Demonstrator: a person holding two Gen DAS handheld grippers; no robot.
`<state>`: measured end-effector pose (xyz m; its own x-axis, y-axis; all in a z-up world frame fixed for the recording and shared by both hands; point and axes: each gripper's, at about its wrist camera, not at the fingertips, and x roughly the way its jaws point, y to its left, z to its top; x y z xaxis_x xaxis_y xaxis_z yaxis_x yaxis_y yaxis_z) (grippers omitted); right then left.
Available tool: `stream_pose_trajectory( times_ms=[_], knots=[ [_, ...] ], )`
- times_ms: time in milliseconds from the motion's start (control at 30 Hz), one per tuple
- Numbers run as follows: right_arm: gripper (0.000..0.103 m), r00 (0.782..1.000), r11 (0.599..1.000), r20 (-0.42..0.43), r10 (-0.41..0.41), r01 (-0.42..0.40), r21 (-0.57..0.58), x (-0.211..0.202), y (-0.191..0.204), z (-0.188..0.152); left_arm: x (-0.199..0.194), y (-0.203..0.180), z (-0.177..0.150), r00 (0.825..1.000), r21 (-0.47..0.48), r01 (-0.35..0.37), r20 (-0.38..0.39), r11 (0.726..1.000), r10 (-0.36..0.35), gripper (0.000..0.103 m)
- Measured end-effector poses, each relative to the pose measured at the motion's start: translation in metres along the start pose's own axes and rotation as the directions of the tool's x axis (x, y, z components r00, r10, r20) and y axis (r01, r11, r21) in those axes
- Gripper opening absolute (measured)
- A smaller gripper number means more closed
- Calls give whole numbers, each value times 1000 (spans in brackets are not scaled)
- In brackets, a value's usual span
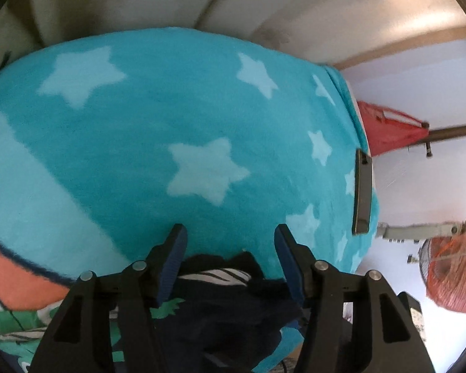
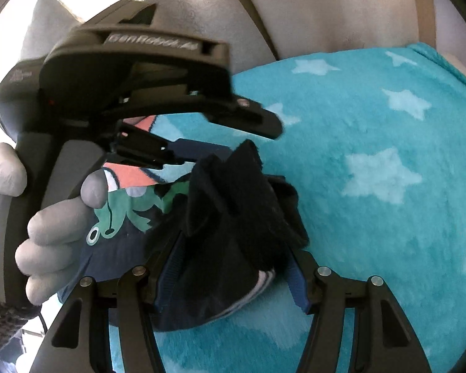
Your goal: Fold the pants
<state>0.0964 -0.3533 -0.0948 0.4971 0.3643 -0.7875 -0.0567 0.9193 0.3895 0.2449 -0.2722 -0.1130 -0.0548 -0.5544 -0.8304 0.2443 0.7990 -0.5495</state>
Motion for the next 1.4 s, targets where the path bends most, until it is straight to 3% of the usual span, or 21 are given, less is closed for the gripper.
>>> stream_pose_trajectory(
  times_ms=[33, 67, 100, 167, 200, 267, 467, 667, 833, 900, 1033, 1100, 1167, 1300, 1400],
  knots=[
    [63, 1000, 1000, -3, -7, 7, -3, 1, 2, 1, 3, -2, -1, 999, 12, 34, -24, 999, -34, 55],
    [56, 1000, 1000, -9, -24, 24, -10, 2, 4, 2, 5, -3, -3, 994, 15, 94, -57, 995, -93, 41],
    [51, 999, 999, -20, -40, 40, -21, 3, 7, 4, 5, -5, -4, 992, 24, 113, -68, 993, -111, 33],
    [33, 999, 999, -32, -38, 37, -23, 2, 10, 7, 4, -7, -7, 990, 48, 121, -85, 991, -117, 5],
    [29, 999, 999, -29, -37, 37, -16, 0, 10, 8, 2, -7, -9, 989, 55, 127, -88, 990, -122, 4],
    [22, 999, 999, -30, -33, 33, -4, -4, 10, 10, -6, -9, -13, 989, 72, 132, -72, 989, -127, 4],
    [18, 1000, 1000, -6, 2, -2, -31, -22, 34, 13, -51, 1, -30, 979, 58, 202, 23, 978, -204, 4],
    [18, 997, 985, -22, 68, -71, -158, -21, 97, 10, -104, 53, -66, 954, -27, 266, 154, 964, -259, 4],
    [18, 987, 967, -105, 121, -142, -212, 0, 138, 2, -131, 111, -101, 932, -141, 307, 244, 941, -268, 4],
    [18, 980, 956, -148, 137, -169, -238, 13, 152, -2, -141, 135, -116, 926, -196, 311, 285, 930, -249, 4],
    [29, 957, 930, -262, 128, -208, -304, 43, 182, -20, -158, 174, -148, 919, -302, 300, 347, 905, -189, 28],
    [37, 940, 923, -318, 121, -225, -313, 60, 190, -27, -174, 183, -163, 910, -315, 290, 383, 904, -158, 33],
    [46, 936, 921, -332, 120, -230, -314, 65, 195, -30, -191, 188, -177, 899, -322, 268, 422, 908, -115, 44],
    [50, 914, 898, -360, 184, -306, -317, 50, 210, -27, -225, 188, -205, 866, -331, 200, 500, 922, -8, 49],
    [50, 930, 882, -315, 191, -303, -361, 20, 220, -23, -245, 194, -224, 843, -343, 179, 537, 922, 37, 50]
  ],
)
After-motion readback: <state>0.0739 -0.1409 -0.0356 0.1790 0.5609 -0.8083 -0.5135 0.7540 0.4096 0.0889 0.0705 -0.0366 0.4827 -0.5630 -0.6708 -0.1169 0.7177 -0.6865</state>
